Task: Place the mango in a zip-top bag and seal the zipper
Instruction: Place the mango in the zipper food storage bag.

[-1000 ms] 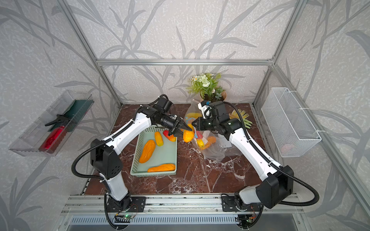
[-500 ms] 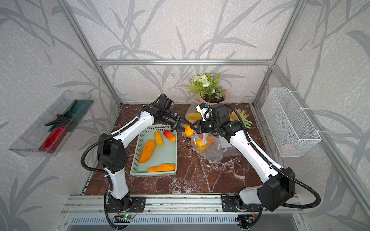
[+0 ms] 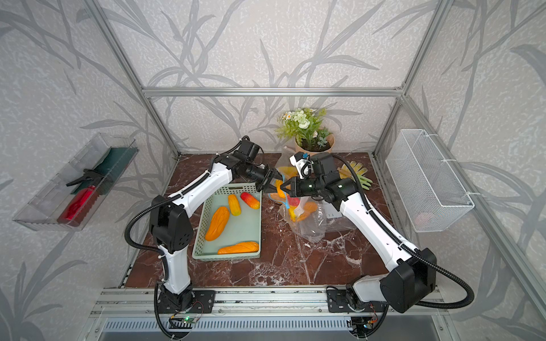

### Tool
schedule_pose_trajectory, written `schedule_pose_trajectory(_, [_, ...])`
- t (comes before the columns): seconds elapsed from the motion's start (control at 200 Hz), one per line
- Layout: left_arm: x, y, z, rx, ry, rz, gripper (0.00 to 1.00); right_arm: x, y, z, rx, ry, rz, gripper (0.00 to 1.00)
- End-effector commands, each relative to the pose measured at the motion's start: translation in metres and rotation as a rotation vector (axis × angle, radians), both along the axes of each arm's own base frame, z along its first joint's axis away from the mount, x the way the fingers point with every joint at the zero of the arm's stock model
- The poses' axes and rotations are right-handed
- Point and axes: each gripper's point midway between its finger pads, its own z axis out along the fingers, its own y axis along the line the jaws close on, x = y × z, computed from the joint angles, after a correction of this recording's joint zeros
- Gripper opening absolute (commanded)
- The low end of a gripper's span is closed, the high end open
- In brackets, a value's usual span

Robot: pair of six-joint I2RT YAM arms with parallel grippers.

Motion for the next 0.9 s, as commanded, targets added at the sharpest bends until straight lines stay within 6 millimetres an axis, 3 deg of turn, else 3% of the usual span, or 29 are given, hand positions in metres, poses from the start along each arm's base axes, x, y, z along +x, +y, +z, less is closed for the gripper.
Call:
schedule_pose_trajectory(0.0, [-0.003, 0.01, 0.024, 0.017, -0.065, 0.034, 0.59, 0.005, -0.003, 0.011, 0.002, -0.023, -0.029, 0.0])
schedule_pose_trajectory(0.215, [-0.002, 0.029, 0.065, -0.025, -0.148, 0.13, 0.6, 0.009, -0.007, 0.009, -0.016, -0.02, -0.052, 0.0])
schedule_pose_trajectory(0.32, [0.003, 0.04, 0.075, -0.037, -0.156, 0.192, 0.6, 0.01, -0.008, 0.01, -0.014, -0.022, -0.053, 0.0])
schedule_pose_trajectory(0.425, [0.015, 0.062, 0.06, 0.033, -0.135, 0.251, 0.59, 0.01, -0.007, 0.014, -0.004, -0.033, -0.042, 0.0])
schedule_pose_trajectory(0.55, [0.042, 0.079, 0.036, 0.121, -0.135, 0.301, 0.54, 0.006, -0.006, 0.015, 0.003, -0.032, -0.027, 0.0])
schedule_pose_trajectory(0.71, [0.063, 0.079, 0.013, 0.206, -0.127, 0.285, 0.51, 0.004, -0.006, 0.016, 0.006, -0.034, -0.021, 0.0])
schedule_pose_trajectory(0.895, [0.074, 0.067, -0.004, 0.211, -0.11, 0.269, 0.42, 0.004, -0.006, 0.019, 0.01, -0.035, -0.023, 0.0])
